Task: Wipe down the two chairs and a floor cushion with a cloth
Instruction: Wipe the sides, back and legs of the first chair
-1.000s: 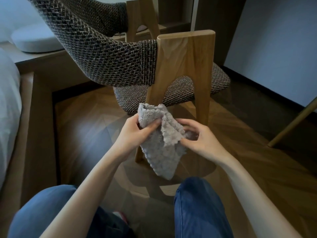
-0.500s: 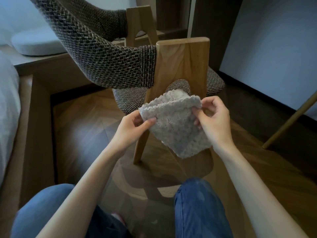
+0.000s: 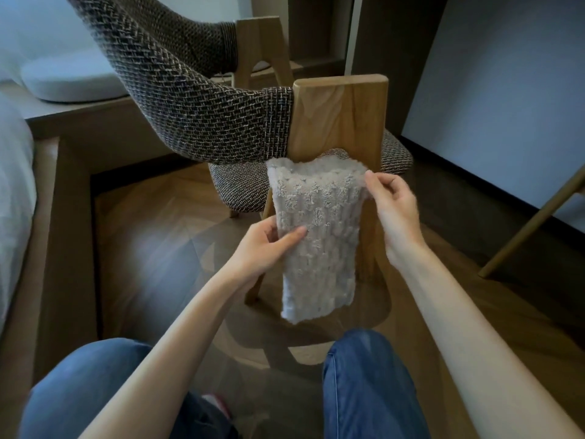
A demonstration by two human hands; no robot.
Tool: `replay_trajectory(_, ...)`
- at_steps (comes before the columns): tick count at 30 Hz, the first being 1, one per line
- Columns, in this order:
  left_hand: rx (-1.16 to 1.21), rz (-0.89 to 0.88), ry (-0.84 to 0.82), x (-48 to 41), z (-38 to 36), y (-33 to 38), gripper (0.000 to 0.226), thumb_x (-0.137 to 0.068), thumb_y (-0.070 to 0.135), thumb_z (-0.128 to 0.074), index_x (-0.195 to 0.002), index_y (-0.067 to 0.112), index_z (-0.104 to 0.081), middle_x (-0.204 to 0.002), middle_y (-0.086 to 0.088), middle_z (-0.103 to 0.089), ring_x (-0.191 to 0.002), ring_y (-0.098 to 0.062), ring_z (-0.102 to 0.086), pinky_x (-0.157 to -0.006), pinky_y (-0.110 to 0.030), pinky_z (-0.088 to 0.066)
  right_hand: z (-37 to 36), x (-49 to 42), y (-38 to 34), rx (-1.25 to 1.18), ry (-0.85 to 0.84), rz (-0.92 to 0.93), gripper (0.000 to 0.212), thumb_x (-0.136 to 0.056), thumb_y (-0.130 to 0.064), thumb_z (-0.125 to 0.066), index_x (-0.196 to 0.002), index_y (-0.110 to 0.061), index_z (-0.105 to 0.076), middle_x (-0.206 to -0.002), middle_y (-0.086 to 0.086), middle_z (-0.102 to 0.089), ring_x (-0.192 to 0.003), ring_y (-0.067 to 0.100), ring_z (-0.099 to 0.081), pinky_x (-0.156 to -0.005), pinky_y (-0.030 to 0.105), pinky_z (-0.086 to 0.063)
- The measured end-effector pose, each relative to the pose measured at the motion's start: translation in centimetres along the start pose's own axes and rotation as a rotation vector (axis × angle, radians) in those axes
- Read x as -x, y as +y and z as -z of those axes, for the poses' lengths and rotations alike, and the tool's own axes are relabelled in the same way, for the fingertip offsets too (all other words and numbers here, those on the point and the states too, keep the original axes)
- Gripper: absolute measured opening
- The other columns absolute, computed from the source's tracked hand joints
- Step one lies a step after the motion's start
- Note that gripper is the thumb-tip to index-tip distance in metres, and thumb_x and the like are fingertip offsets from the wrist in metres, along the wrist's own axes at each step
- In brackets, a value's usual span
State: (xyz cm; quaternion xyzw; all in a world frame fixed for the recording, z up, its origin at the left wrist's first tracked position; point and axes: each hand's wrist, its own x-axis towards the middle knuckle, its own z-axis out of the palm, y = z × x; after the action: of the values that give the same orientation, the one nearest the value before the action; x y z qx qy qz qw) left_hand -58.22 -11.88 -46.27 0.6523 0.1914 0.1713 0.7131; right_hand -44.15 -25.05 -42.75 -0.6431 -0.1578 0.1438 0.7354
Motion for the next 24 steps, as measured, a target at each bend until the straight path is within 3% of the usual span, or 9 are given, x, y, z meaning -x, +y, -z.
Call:
replay_trajectory(3, 0.075, 0.002, 0.003, 0.4, 0.6, 0.3, 0.031, -0.078, 0.028, -0.066, -0.106, 0.014, -0.065, -0.101, 0.001, -0.074, -0.095, -0.013, -0.069, -0.075, -0.021, -0.055, 1.0, 1.1, 2.3, 0.049, -0.354, -0.201, 0.047, -0.088, -0.038, -0.063, -0.124, -0.024, -0.037, -0.117, 0.002, -0.064, -0.104, 0.011, -0.065, -0.086, 0.026, -0.053)
replay_trajectory(5, 0.128, 0.017, 0.006, 0.6, 0.9, 0.6, 0.038, -0.077, 0.030, -0.067, -0.110, 0.012, -0.063, -0.106, -0.003, -0.073, -0.101, -0.018, -0.068, -0.080, -0.026, -0.056, 1.8, 2.3, 3.4, 0.082, -0.606, -0.340, 0.074, -0.077, -0.036, -0.072, -0.131, -0.035, -0.021, -0.118, 0.006, -0.068, -0.111, 0.018, -0.064, -0.096, 0.032, -0.047)
replay_trajectory(7, 0.138, 0.025, -0.002, 0.9, 1.1, 0.7, 0.039, -0.078, 0.030, -0.066, -0.111, 0.012, -0.062, -0.108, -0.005, -0.072, -0.102, -0.019, -0.068, -0.082, -0.027, -0.056, 2.2, 3.2, 4.1, 0.092, -0.713, -0.350, 0.085, -0.071, -0.024, -0.077, -0.131, -0.041, -0.019, -0.113, 0.008, -0.071, -0.113, 0.019, -0.063, -0.102, 0.037, -0.041)
replay_trajectory(10, 0.129, 0.069, -0.073, 1.5, 1.6, 1.2, 0.033, -0.081, 0.031, -0.061, -0.108, 0.011, -0.062, -0.102, -0.005, -0.073, -0.094, -0.017, -0.070, -0.071, -0.023, -0.056, 2.6, 3.7, 4.1, 0.060, -0.640, -0.245, 0.091, -0.068, -0.013, -0.078, -0.136, -0.040, -0.023, -0.099, 0.008, -0.071, -0.104, 0.018, -0.065, -0.102, 0.038, -0.046)
replay_trajectory(13, 0.148, 0.124, -0.234, 2.0, 1.9, 2.1, 0.034, -0.086, 0.030, -0.056, -0.113, 0.010, -0.060, -0.104, -0.006, -0.072, -0.094, -0.017, -0.070, -0.070, -0.024, -0.056, 2.9, 3.4, 3.6, 0.086, -0.656, -0.294, 0.099, -0.063, -0.026, -0.086, -0.133, -0.054, -0.021, -0.121, 0.001, -0.063, -0.118, 0.015, -0.059, -0.104, 0.040, -0.045)
replay_trajectory(15, 0.153, 0.126, -0.262, 2.2, 1.8, 2.6, 0.035, -0.086, 0.032, -0.056, -0.115, 0.012, -0.059, -0.107, -0.006, -0.071, -0.095, -0.018, -0.069, -0.071, -0.026, -0.056, 3.0, 3.6, 3.7, 0.049, -0.698, -0.381, 0.106, -0.061, -0.024, -0.087, -0.132, -0.057, -0.015, -0.126, -0.001, -0.059, -0.121, 0.018, -0.057, -0.107, 0.044, -0.041)
replay_trajectory(17, 0.166, 0.128, -0.257, 2.1, 1.8, 3.0, 0.036, -0.087, 0.031, -0.055, -0.118, 0.013, -0.057, -0.107, -0.005, -0.071, -0.095, -0.018, -0.070, -0.069, -0.026, -0.057, 2.9, 3.9, 4.1, -0.089, -0.689, -0.435, 0.104, -0.067, -0.011, -0.082, -0.140, -0.047, -0.019, -0.131, 0.003, -0.057, -0.122, 0.021, -0.057, -0.106, 0.046, -0.043)
replay_trajectory(20, 0.122, 0.112, -0.228, 1.8, 2.1, 3.2, 0.037, -0.086, 0.033, -0.055, -0.119, 0.017, -0.058, -0.108, -0.004, -0.071, -0.096, -0.017, -0.069, -0.069, -0.027, -0.057, 2.6, 4.2, 4.5, -0.197, -0.587, -0.366, 0.091, -0.071, -0.002, -0.075, -0.144, -0.027, -0.027, -0.135, 0.010, -0.054, -0.122, 0.022, -0.057, -0.099, 0.041, -0.049)
replay_trajectory(24, -0.140, 0.032, -0.038, 1.2, 2.6, 2.4, 0.030, -0.088, 0.036, -0.057, -0.112, 0.018, -0.064, -0.104, 0.000, -0.073, -0.097, -0.017, -0.069, -0.080, -0.031, -0.057, 2.4, 4.1, 4.6, -0.168, -0.350, -0.275, 0.087, -0.066, -0.009, -0.078, -0.136, -0.031, -0.030, -0.116, 0.008, -0.067, -0.106, 0.016, -0.066, -0.084, 0.034, -0.057)
